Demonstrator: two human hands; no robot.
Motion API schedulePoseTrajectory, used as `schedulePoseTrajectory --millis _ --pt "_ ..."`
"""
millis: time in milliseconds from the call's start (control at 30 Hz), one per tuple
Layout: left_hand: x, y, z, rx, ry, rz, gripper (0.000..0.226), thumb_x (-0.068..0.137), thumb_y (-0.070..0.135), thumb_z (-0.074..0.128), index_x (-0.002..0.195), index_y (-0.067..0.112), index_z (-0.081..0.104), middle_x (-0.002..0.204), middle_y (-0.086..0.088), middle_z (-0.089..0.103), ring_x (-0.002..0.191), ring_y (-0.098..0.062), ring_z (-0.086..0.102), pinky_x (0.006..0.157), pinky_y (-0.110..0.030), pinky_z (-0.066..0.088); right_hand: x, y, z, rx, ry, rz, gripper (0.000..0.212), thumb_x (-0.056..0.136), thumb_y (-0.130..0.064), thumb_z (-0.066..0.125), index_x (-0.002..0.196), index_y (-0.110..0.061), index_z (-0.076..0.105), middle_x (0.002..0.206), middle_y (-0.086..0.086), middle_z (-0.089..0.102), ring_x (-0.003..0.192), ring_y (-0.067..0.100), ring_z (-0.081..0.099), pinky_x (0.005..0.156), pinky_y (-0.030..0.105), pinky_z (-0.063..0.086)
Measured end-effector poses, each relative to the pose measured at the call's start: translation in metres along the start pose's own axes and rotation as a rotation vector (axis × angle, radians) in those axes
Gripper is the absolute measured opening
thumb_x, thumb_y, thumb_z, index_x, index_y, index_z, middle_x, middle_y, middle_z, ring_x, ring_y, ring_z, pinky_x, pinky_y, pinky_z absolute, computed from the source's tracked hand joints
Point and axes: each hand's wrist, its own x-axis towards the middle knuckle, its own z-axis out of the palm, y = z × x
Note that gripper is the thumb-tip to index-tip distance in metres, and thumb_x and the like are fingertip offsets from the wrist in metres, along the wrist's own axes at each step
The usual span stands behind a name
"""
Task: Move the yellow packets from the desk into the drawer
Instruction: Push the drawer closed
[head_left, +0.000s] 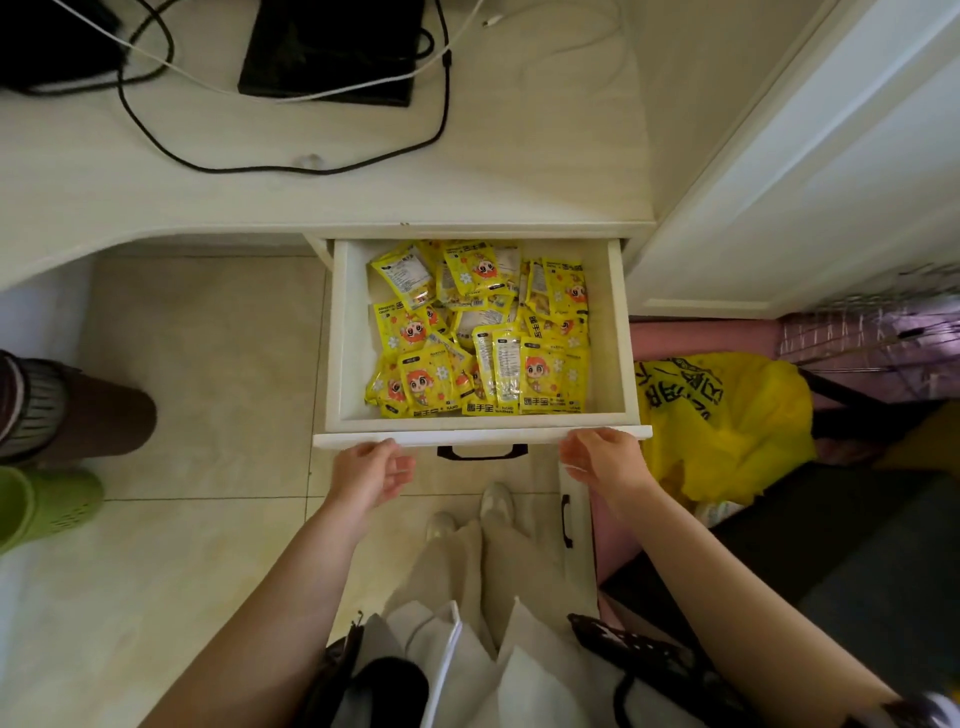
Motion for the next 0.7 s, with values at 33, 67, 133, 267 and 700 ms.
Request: schedulePoseTrajectory --millis 33,67,133,267,700 --pt "0.001 -0.003 -0.005 -0.004 -0.015 -0.035 0.024 0.097 0.025 0.051 0.110 0.006 0.059 0.079 -0.007 0.073 0.071 -0.022 0.067 0.069 -0.030 0.051 0.001 0.005 -0.001 0.059 0.015 0.065 0.023 0.098 -0.016 0.049 0.107 0.001 0.062 0.091 0.014 0.069 0.084 0.027 0.067 0.079 0.039 0.056" --pt "0.002 -0.005 -0.008 -0.018 -0.031 -0.067 0.027 0.098 0.027 0.050 0.114 0.007 0.057 0.085 -0.009 0.072 0.073 -0.024 0.067 0.071 -0.031 0.051 0.002 0.010 -0.003 0.115 0.020 0.137 0.023 0.098 -0.017 0.049 0.108 0.000 0.060 0.094 0.015 0.068 0.080 0.027 0.067 0.073 0.038 0.057" --pt "0.007 -0.006 -0.014 -0.067 -0.055 -0.118 0.034 0.098 0.031 0.049 0.124 0.009 0.051 0.099 -0.013 0.071 0.084 -0.028 0.068 0.078 -0.036 0.053 0.003 0.013 -0.005 0.230 0.017 0.251 0.024 0.098 -0.019 0.050 0.113 -0.002 0.055 0.101 0.017 0.067 0.081 0.029 0.067 0.062 0.036 0.055" --pt "0.016 0.002 -0.015 -0.283 -0.105 -0.175 0.033 0.101 0.021 0.043 0.131 0.006 0.042 0.125 -0.021 0.059 0.100 -0.034 0.063 0.088 -0.042 0.049 0.012 0.005 -0.008 0.339 0.043 0.309 0.016 0.098 -0.017 0.051 0.106 -0.004 0.050 0.106 0.020 0.062 0.086 0.036 0.066 0.056 0.041 0.056" --pt "0.023 0.026 -0.006 -0.501 -0.082 -0.194 0.013 0.100 0.001 0.039 0.103 -0.007 0.049 0.119 -0.035 0.055 0.101 -0.043 0.060 0.087 -0.048 0.049 0.031 -0.021 0.005 0.460 0.135 0.315 0.026 0.097 0.001 0.041 0.122 0.004 0.046 0.113 0.028 0.063 0.086 0.038 0.067 0.058 0.046 0.055"
